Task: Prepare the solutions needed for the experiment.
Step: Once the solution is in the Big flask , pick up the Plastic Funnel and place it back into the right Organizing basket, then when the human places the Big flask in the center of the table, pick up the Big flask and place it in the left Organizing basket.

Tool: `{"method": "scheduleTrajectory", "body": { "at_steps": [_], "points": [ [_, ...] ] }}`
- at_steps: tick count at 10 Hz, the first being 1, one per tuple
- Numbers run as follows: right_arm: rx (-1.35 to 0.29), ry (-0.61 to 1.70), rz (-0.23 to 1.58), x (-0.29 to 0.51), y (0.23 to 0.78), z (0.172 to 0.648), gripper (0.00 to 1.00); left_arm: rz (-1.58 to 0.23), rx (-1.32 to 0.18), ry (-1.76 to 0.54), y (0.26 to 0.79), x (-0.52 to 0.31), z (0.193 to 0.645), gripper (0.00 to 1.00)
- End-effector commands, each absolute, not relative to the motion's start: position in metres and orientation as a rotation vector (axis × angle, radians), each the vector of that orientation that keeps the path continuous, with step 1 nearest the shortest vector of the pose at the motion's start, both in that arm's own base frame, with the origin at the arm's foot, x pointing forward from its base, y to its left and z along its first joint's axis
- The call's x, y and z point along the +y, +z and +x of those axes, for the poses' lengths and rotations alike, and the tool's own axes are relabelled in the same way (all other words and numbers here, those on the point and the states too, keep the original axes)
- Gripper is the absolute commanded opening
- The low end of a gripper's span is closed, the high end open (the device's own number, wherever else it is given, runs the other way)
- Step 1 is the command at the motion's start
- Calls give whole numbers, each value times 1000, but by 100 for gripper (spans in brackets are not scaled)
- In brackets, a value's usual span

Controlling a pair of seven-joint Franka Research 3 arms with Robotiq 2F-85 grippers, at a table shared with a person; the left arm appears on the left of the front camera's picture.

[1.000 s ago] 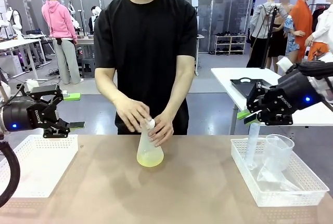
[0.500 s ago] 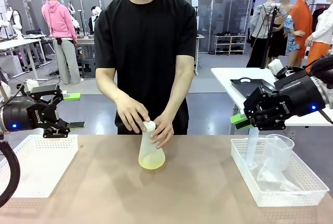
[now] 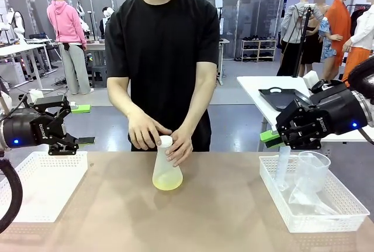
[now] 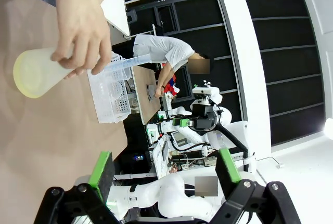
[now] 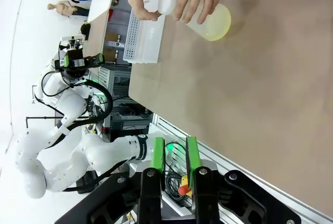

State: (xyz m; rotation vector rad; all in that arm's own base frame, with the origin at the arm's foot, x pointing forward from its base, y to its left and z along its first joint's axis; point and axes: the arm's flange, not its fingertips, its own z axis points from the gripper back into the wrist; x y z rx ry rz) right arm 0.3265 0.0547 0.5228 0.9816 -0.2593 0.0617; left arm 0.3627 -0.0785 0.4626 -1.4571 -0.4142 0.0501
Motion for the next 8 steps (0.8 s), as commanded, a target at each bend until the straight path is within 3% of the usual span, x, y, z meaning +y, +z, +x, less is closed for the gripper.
{"method": "scheduleTrajectory", "body": {
  "at_steps": [1, 8],
  "points": [
    [-271, 73, 987, 58, 525, 327, 23, -1478, -415, 58, 464, -80, 362, 100],
    [-271, 73, 987, 58, 525, 327, 23, -1478, -415, 58, 464, -80, 362, 100]
  ]
}}
